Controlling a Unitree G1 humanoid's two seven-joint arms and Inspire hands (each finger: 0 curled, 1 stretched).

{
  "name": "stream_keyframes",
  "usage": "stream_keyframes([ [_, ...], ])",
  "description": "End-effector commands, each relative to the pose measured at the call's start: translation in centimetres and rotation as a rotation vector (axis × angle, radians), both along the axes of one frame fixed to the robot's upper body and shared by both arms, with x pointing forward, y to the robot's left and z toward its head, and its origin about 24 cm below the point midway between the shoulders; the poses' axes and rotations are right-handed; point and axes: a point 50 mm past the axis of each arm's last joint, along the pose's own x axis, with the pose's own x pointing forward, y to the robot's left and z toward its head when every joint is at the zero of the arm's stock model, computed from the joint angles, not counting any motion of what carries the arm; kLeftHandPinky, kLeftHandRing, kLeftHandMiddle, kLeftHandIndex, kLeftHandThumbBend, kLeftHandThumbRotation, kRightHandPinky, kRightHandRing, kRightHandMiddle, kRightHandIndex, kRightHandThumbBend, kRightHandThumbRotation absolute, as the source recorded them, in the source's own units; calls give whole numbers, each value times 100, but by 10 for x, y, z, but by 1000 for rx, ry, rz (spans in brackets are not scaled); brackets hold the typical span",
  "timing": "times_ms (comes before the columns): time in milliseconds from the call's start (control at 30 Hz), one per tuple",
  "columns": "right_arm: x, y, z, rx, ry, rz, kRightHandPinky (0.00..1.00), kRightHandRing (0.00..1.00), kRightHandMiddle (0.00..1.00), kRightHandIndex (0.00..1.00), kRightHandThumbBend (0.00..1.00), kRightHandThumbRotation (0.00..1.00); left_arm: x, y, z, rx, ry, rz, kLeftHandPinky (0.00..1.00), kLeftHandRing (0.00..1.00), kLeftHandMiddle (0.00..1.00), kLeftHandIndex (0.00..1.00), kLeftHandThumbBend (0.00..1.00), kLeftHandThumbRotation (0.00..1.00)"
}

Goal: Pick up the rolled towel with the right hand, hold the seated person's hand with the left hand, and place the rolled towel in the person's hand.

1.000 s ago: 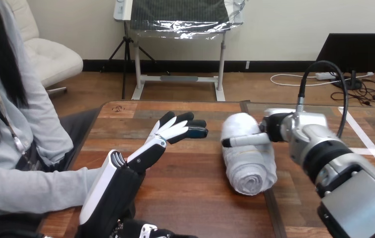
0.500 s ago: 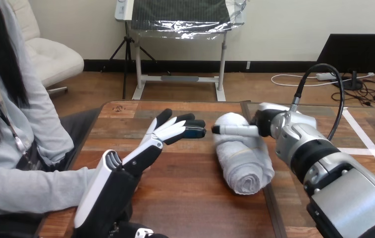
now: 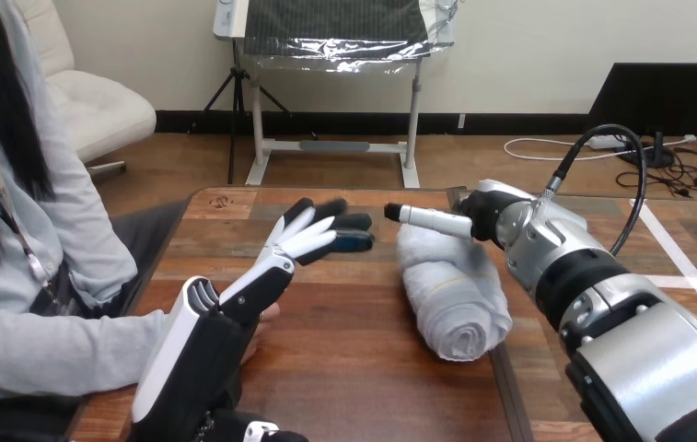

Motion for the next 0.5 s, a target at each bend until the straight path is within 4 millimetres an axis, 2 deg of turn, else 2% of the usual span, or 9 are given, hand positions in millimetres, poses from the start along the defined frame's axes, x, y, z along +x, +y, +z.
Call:
stream_keyframes([
  [0,13,12,34,3,-95,4,100,100,100,100,98,100,7,-2,10,-14,-57,-13,100,96,86,80,100,65],
  [467,4,13,13,-143,-23,38,100,100,100,99,100,100,4,-6,7,-23,-93,-26,100,93,85,81,100,69],
])
